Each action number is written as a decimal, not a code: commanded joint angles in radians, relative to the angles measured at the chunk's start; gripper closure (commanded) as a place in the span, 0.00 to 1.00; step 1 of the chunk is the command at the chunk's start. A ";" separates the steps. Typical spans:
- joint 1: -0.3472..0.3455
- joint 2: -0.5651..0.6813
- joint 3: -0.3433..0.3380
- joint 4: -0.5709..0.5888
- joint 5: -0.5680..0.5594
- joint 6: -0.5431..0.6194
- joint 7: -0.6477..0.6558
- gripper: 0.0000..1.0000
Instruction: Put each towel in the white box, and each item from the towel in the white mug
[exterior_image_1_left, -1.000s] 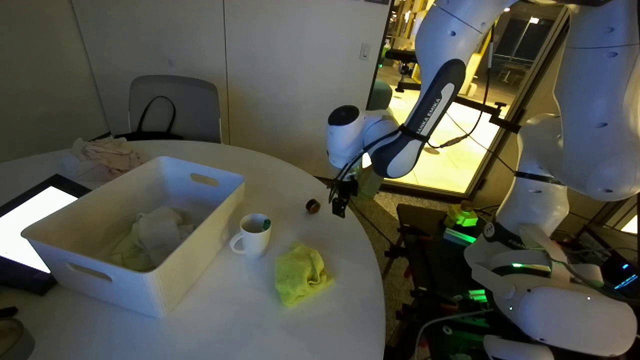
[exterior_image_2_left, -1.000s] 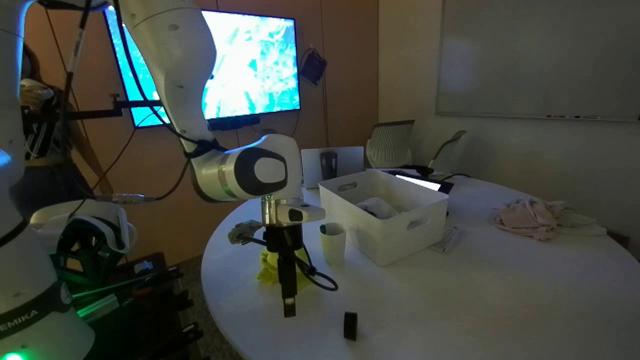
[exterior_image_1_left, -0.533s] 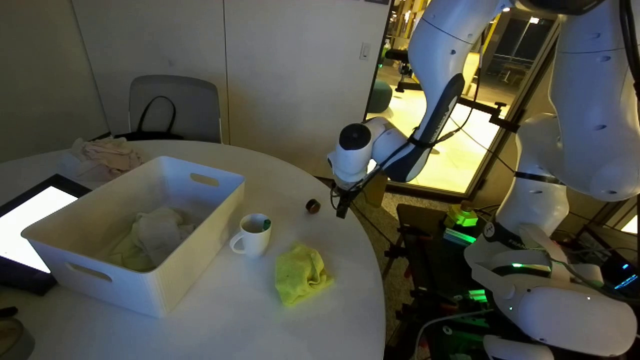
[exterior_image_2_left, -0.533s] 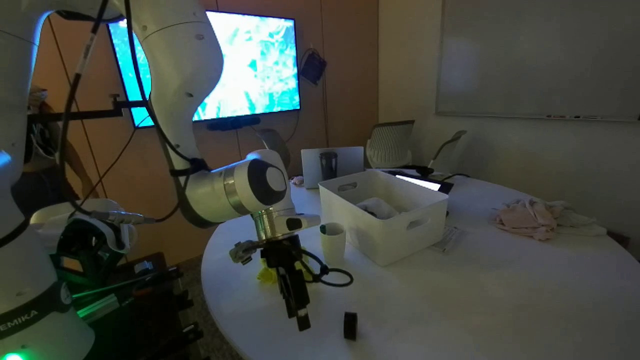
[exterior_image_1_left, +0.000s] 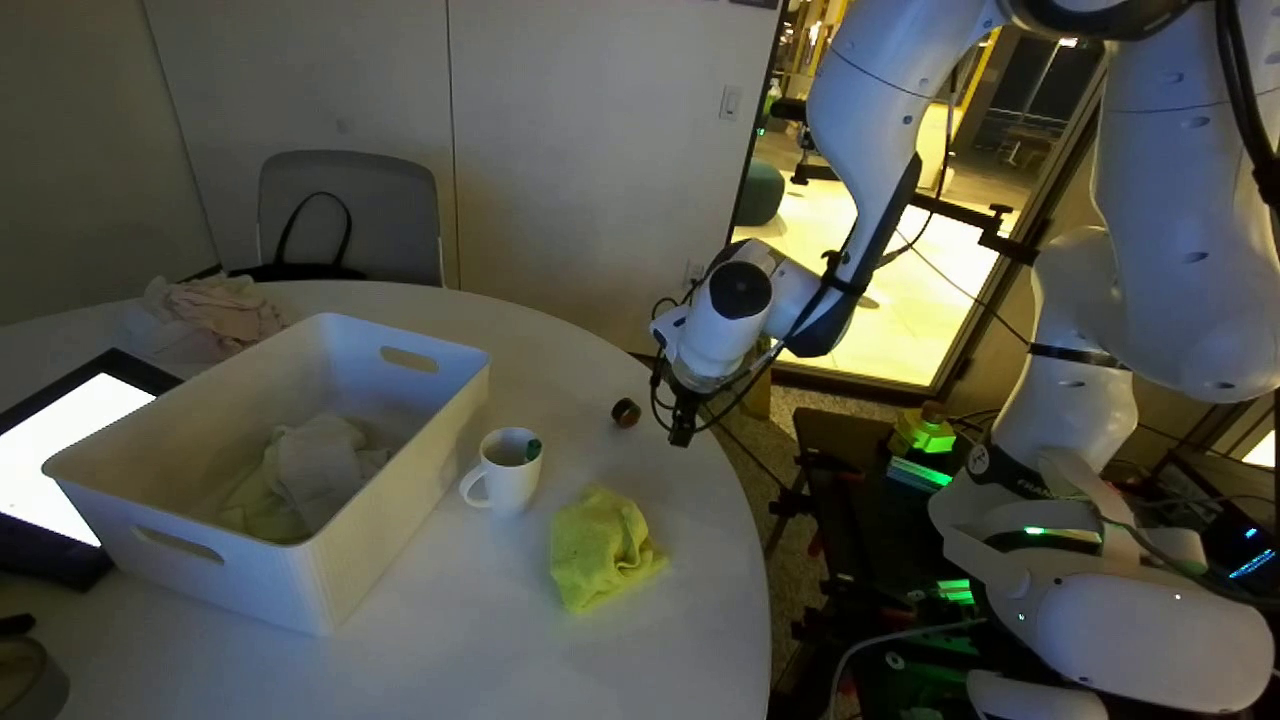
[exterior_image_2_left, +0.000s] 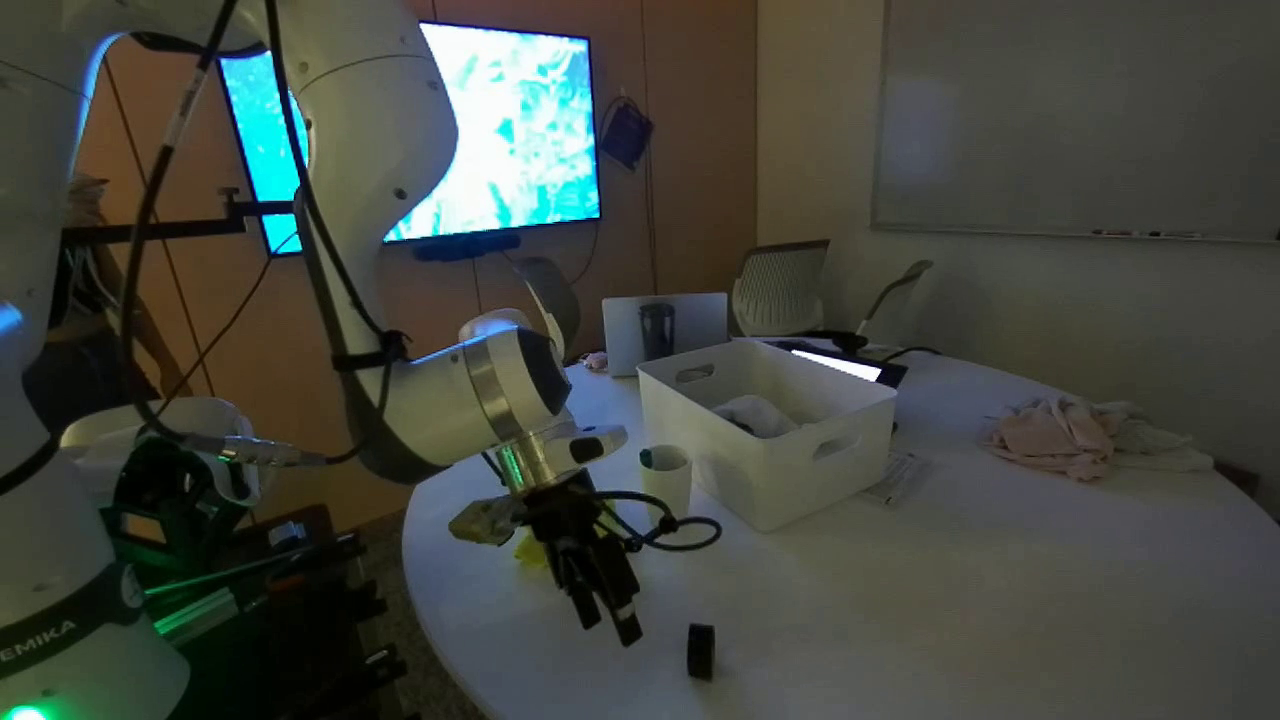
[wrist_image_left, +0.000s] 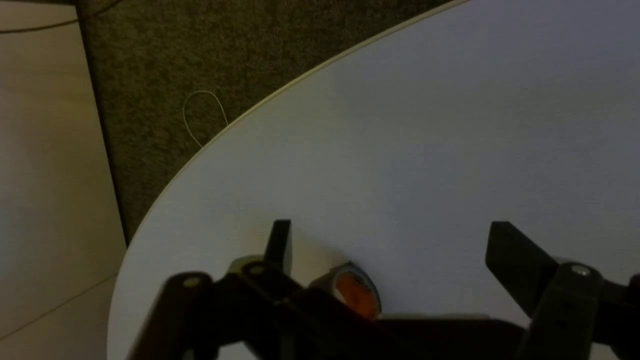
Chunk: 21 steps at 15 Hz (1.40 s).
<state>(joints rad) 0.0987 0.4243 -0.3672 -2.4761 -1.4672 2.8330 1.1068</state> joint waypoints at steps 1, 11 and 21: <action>0.020 0.022 -0.002 0.041 -0.145 0.029 0.096 0.00; -0.002 0.057 0.021 0.114 -0.432 0.040 0.272 0.00; -0.018 0.122 0.042 0.195 -0.616 0.018 0.371 0.00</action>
<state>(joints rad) 0.0989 0.5174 -0.3413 -2.3243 -2.0234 2.8519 1.4344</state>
